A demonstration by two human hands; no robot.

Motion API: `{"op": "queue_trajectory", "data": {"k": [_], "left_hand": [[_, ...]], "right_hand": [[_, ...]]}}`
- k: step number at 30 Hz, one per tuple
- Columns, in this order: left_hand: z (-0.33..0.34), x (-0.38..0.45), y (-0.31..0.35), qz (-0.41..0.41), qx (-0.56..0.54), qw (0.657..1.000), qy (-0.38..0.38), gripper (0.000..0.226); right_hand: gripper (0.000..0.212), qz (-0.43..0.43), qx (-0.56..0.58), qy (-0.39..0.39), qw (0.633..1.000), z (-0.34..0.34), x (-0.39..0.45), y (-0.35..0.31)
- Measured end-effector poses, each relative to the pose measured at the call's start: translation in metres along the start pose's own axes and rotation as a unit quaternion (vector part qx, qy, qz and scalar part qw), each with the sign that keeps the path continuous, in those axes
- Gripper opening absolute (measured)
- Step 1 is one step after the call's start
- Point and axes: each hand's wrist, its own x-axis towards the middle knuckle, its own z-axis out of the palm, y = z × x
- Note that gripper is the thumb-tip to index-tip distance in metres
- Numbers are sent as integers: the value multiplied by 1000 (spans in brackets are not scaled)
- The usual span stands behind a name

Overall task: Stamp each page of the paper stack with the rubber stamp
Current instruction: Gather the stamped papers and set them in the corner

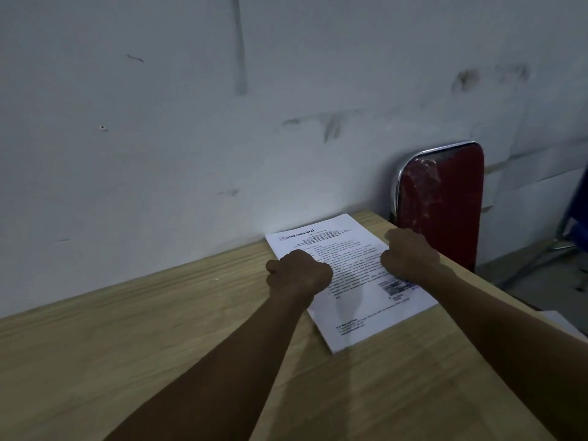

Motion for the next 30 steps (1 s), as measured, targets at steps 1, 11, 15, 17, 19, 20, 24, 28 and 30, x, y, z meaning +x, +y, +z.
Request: {"op": "queue_trajectory", "data": {"k": [1,11,15,17,19,20,24,28,30], "left_hand": [[0,0,1,8,-1,1000,6,29],[2,0,5,12,-10,999,34,37],[2,0,5,9,-14,999,28,39],[1,-1,5,5,-20,999,24,39],[0,-2,6,0,-32,999,23,39],[-1,-3,6,-1,-35,999,23,38],[-9,-12,8,-6,-42,999,18,42],[-22,-29,8,-21,-87,996,16,55],[-31,-41,9,-17,-110,994,19,57]], "right_hand": [[36,-1,8,1,1000,0,0,1],[46,16,57,8,998,0,-1,3],[46,7,54,11,998,1,-1,4],[46,5,54,9,998,1,-2,4],[46,1,57,9,998,0,-4,4],[46,-3,59,9,998,0,-6,5],[47,-19,61,23,998,-6,-18,5],[53,-39,81,51,995,-11,-41,-3],[57,-51,96,55,992,-14,-55,-8]]}}
